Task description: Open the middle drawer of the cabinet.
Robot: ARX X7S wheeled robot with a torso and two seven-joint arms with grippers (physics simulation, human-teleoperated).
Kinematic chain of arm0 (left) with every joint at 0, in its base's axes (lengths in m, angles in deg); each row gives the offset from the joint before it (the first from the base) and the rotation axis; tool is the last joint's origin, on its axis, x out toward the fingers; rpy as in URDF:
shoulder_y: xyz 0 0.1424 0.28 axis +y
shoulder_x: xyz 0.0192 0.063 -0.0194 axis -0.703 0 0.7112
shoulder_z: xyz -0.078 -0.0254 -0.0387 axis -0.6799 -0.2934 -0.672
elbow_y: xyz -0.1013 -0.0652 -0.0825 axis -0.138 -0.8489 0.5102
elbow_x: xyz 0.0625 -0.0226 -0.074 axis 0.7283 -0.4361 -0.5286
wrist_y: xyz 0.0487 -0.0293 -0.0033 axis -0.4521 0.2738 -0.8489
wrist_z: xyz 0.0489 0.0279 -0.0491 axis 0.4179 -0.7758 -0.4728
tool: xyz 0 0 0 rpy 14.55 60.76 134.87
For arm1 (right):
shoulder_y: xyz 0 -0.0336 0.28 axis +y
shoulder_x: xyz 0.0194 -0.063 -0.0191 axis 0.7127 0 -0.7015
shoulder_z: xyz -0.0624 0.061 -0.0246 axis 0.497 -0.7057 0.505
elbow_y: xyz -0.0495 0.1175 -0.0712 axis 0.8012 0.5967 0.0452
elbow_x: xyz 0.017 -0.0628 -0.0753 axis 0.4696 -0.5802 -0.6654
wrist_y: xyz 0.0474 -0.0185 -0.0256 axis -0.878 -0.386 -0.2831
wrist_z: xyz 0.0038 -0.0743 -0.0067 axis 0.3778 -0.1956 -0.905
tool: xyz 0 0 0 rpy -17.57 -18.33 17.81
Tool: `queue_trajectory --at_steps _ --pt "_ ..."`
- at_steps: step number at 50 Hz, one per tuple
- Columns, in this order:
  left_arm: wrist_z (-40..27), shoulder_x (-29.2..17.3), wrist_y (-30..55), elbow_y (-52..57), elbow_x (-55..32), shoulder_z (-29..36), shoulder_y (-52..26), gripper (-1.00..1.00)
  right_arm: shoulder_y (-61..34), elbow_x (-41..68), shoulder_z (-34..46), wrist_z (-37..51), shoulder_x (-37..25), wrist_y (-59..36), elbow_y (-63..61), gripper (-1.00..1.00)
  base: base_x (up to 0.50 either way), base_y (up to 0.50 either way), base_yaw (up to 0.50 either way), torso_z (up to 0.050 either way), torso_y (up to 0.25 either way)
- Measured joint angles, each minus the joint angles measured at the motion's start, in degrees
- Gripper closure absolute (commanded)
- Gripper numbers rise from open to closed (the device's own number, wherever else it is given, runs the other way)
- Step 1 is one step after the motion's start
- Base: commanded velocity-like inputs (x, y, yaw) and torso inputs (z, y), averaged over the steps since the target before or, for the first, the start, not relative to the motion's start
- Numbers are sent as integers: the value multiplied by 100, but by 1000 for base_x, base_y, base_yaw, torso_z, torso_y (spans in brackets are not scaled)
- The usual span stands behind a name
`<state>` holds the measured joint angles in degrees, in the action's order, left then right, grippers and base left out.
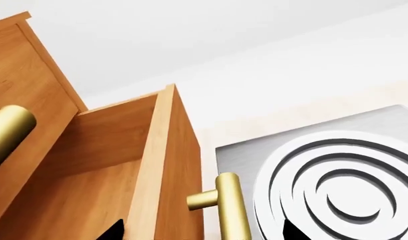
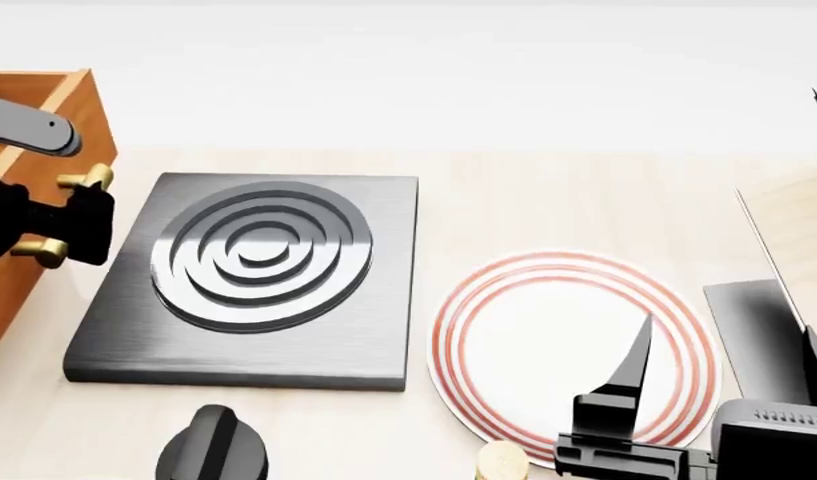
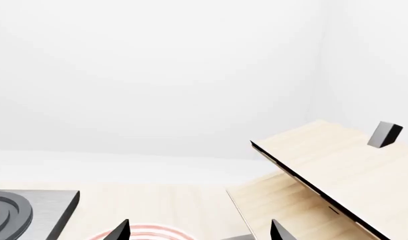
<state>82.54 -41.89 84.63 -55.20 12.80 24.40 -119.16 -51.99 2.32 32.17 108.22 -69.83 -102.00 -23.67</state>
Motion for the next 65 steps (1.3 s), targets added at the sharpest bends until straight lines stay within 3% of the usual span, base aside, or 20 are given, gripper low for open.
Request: queue_trajectory --at_steps 13,49,65 --pt "-496 -168 365 1115 -50 -98 320 -100 -12 32 -16 6 -17 6 -5 -100 -9 0 4 0 0" --pt "-442 -236 597 2362 -329 -217 685 -100 15 91 -40 44 -67 45 -12 -100 -1 0 0 -1 0" --pt "-656 -360 821 3481 -759 -325 1010 -100 32 110 -34 68 -84 51 -26 -100 -2 0 1 -1 0"
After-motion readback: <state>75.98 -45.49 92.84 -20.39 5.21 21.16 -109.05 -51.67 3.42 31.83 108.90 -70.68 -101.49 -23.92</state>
